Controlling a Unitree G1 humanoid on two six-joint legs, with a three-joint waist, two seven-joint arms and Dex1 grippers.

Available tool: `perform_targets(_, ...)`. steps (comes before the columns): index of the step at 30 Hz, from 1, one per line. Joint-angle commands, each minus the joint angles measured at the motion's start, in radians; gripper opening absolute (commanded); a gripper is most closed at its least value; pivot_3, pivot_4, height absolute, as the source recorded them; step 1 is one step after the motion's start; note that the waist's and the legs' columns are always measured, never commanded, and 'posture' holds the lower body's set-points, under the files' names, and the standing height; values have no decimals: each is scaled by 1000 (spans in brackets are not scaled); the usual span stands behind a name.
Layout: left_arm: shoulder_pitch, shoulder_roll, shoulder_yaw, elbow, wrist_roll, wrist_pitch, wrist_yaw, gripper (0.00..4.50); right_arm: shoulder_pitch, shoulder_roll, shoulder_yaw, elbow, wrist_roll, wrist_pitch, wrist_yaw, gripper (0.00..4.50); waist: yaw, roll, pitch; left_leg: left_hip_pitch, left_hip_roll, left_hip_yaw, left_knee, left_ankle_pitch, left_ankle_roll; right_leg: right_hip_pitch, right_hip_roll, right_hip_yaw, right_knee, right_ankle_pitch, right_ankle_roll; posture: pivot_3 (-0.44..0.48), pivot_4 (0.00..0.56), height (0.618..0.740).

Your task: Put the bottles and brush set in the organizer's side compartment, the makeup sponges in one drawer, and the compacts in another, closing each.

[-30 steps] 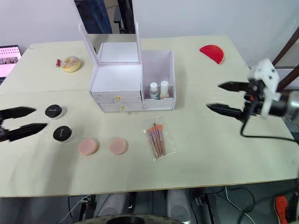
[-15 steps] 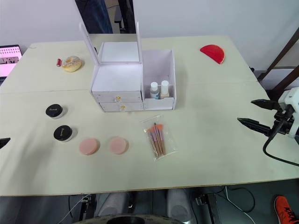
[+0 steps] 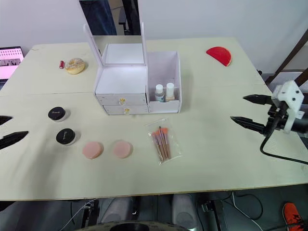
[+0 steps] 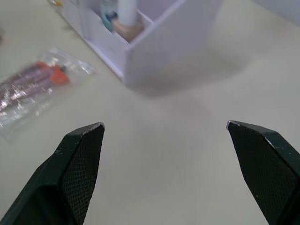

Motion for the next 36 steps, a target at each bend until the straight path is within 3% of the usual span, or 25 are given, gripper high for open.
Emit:
perform_targets(1, -92, -77, -216, -297, -71, 88, 80, 4500, -64, 51, 88, -185, 72, 69, -55, 4446, 1, 0, 0, 0, 0, 0, 0, 0, 0, 0, 0, 0, 0, 2, -1, 0, 150, 739)
perform_targets(5, -233, -223, -440, -460, -65, 178, 225, 4500, -84, 105, 211, -292, 39, 107, -123, 4446, 0, -2, 0, -1, -2, -1, 0, 0, -1, 0, 0, 0, -1, 6, 8, 0, 150, 739)
perform_targets(8, -327, -349, -560, -486, -49, 233, 337, 4500, -75, 135, 267, -316, 3, 114, -179, 4446, 3, -2, 0, -1, -3, -1, 1, 0, -1, 1, 0, 1, -1, 7, 8, 0, 150, 739)
perform_targets(16, -350, -433, -816, -541, -8, 332, 379, 4500, -3, 150, 268, -384, 26, 143, -218, 4446, 1, -2, 0, 0, -4, -1, 3, 1, -1, 3, 1, 1, -1, 6, 8, 0, 150, 739)
perform_targets(19, -353, -450, -878, -504, 44, 308, 389, 3605, 8, 149, 266, -398, 28, 155, -228, 4500, 2, -2, 0, 1, -3, -1, 3, 1, -1, 4, 1, 1, -1, 4, 6, 0, 150, 739)
perform_targets(26, -388, -547, -981, -334, 178, 204, 423, 20, 16, 140, 265, -416, 28, 181, -253, 4500, 4, -2, 0, 0, -3, -1, 5, 1, -1, 4, 1, 1, -1, 4, 6, 0, 150, 739)
perform_targets(31, -388, -622, -1006, -284, 197, 176, 420, 20, 20, 136, 263, -436, 35, 215, -271, 4500, 5, -2, 0, 0, -3, -2, 4, 1, -1, 4, 1, 1, -2, 5, 5, 0, 150, 739)
perform_targets(36, -382, -616, -1050, -237, 269, 146, 412, 20, -1, 116, 281, -450, 45, 301, -296, 4500, 5, -2, 0, 0, -3, -2, 5, 1, -1, 4, 1, 1, -1, 5, 6, 0, 150, 739)
